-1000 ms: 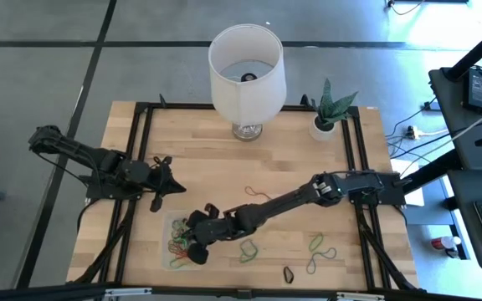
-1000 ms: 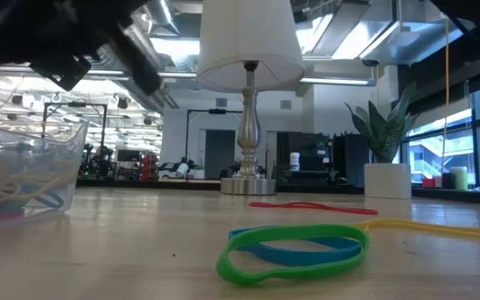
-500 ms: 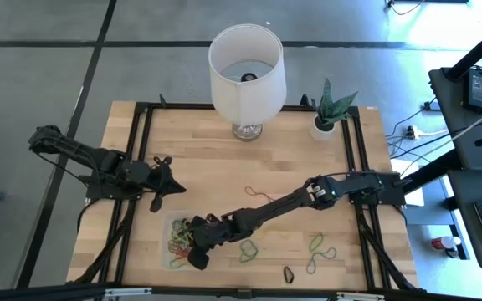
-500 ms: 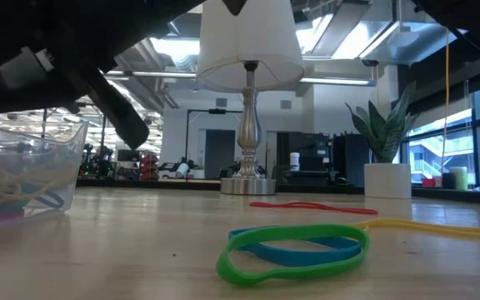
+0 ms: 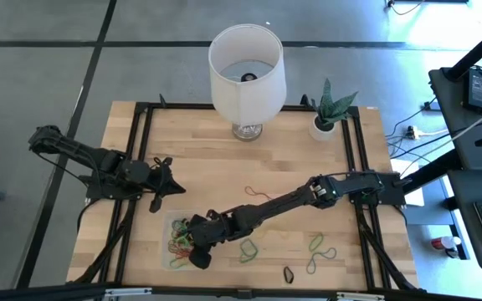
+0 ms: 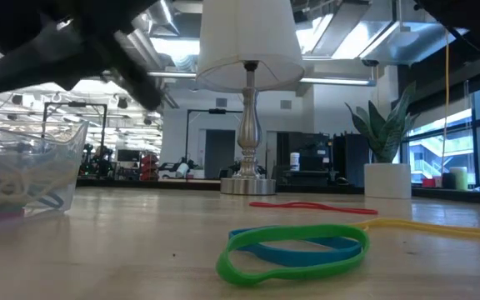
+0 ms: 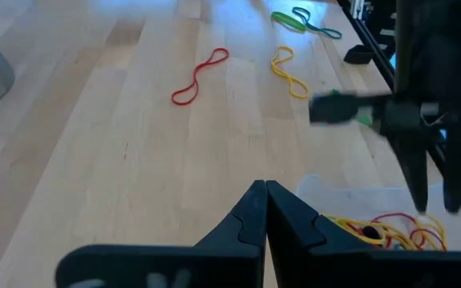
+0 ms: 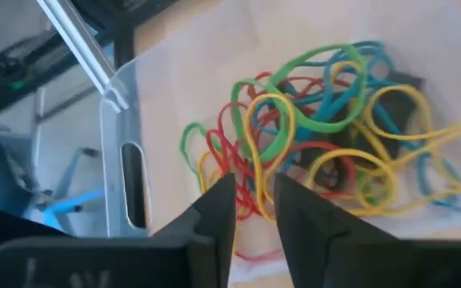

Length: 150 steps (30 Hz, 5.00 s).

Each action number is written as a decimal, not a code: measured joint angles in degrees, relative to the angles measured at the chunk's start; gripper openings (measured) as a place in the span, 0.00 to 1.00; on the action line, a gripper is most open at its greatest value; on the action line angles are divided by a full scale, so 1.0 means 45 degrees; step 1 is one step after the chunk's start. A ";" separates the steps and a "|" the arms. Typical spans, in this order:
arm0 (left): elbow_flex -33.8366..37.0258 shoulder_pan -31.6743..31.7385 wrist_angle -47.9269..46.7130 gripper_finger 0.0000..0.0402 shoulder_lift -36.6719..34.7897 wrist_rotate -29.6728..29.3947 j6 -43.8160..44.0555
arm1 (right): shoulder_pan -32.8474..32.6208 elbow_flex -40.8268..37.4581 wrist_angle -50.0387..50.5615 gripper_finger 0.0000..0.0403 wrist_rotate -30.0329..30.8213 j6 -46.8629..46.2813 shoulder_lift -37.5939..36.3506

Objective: Pick and place rubber bands into bin
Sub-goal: Put the blue rubber band into the transparent bin

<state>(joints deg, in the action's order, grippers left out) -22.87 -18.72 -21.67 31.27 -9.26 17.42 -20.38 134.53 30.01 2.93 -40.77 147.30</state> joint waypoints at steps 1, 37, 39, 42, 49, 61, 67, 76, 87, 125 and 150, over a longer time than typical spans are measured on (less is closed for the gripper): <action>0.0000 0.0000 0.0000 0.01 0.0000 0.0013 -0.0134 | 0.0000 0.0129 0.0430 0.21 0.0143 0.0162 -0.0052; -0.4735 -0.0132 0.1162 0.00 0.9112 0.1266 -0.1386 | -0.4090 -1.4448 -0.3223 0.01 0.5381 -0.4194 -0.8898; -0.5470 -0.0236 0.1125 0.00 1.0145 0.1232 -0.1599 | -0.4436 -1.5440 -0.3457 0.01 0.5489 -0.4353 -0.9745; -0.6743 -0.0440 0.1152 0.01 1.1676 0.1199 -0.2171 | -0.4919 -1.6838 -0.3437 0.01 0.5479 -0.4549 -1.0860; -0.9846 -0.0739 0.0976 0.02 1.4845 0.0694 -0.2261 | -0.5795 -1.9399 -0.3721 0.01 0.5462 -0.4617 -1.3183; -1.3343 -0.0748 0.0646 0.26 1.8826 0.0631 -0.2014 | -0.6787 -2.1652 -0.4448 0.01 0.5435 -0.4446 -1.5163; -1.3371 -0.0884 0.0649 0.33 1.9699 0.0735 -0.1834 | -0.7257 -2.2058 -0.5088 0.01 0.5447 -0.4429 -1.5329; -1.3384 -0.1010 0.0242 0.32 2.0342 0.1142 -0.2552 | -0.7660 -2.2102 -0.4956 0.01 0.5466 -0.4456 -1.5402; -1.3444 -0.1329 -0.0196 0.02 2.0668 -0.0136 -0.2253 | -0.7660 -2.2102 -0.4903 0.01 0.5476 -0.4349 -1.5397; -1.1838 -0.3224 -0.4709 0.00 1.3848 -0.4033 -0.1042 | -0.6399 -2.2085 -0.7214 0.01 0.7768 -0.5216 -1.5392; -0.4039 -0.5178 -0.0859 0.00 0.8655 -0.1100 0.2273 | -0.4571 -1.5917 -0.1175 0.00 0.5736 -0.5729 -1.2392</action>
<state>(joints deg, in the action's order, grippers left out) -41.05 -42.02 -25.54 70.22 -14.21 27.65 -40.95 62.90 24.72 28.74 -66.55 91.54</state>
